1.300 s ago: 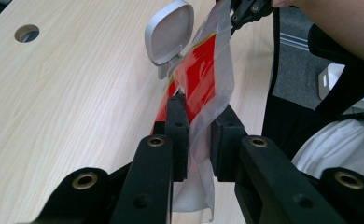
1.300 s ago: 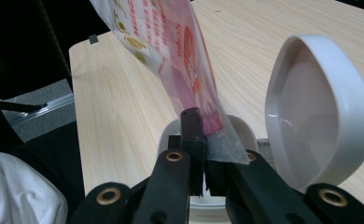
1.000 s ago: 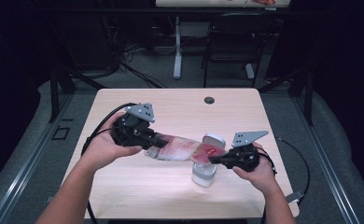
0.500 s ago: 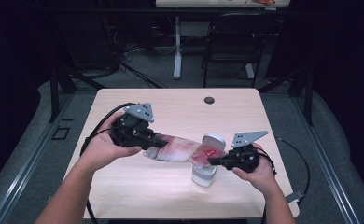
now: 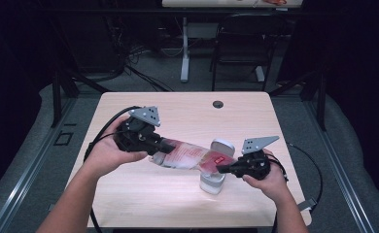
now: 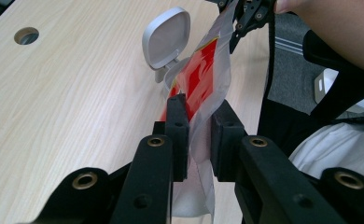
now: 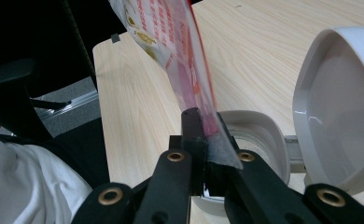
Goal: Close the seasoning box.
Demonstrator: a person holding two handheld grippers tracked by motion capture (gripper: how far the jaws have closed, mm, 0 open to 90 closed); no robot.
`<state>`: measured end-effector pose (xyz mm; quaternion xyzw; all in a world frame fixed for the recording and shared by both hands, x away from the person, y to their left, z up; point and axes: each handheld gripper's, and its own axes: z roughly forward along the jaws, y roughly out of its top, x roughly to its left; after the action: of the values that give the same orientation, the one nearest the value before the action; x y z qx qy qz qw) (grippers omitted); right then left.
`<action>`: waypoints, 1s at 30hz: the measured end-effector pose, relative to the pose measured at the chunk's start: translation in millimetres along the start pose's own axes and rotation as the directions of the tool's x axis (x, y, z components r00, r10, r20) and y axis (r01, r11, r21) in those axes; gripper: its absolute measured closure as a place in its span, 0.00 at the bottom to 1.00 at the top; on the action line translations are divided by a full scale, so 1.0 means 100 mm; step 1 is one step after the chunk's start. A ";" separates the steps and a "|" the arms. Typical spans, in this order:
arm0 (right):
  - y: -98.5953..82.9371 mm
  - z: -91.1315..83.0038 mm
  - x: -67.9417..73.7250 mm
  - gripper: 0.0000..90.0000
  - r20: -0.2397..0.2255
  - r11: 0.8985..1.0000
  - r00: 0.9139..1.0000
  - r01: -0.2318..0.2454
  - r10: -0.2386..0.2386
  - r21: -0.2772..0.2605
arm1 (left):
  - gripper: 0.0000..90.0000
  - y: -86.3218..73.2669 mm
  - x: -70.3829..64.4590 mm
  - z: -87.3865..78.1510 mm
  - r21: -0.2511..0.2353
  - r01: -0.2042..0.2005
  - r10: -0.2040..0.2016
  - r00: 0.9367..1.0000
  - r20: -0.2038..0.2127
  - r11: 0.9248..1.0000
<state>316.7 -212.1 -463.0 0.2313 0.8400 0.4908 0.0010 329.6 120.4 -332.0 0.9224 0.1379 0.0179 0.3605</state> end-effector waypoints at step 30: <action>-0.02 -0.02 -0.02 0.99 0.007 1.000 1.000 -0.005 0.005 0.008 | 0.89 0.02 0.01 0.05 -0.005 0.002 -0.002 1.000 0.007 1.000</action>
<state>317.4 -215.3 -463.7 0.2353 0.8413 0.4866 0.0020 332.0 116.5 -334.3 0.9213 0.1374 0.0146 0.3634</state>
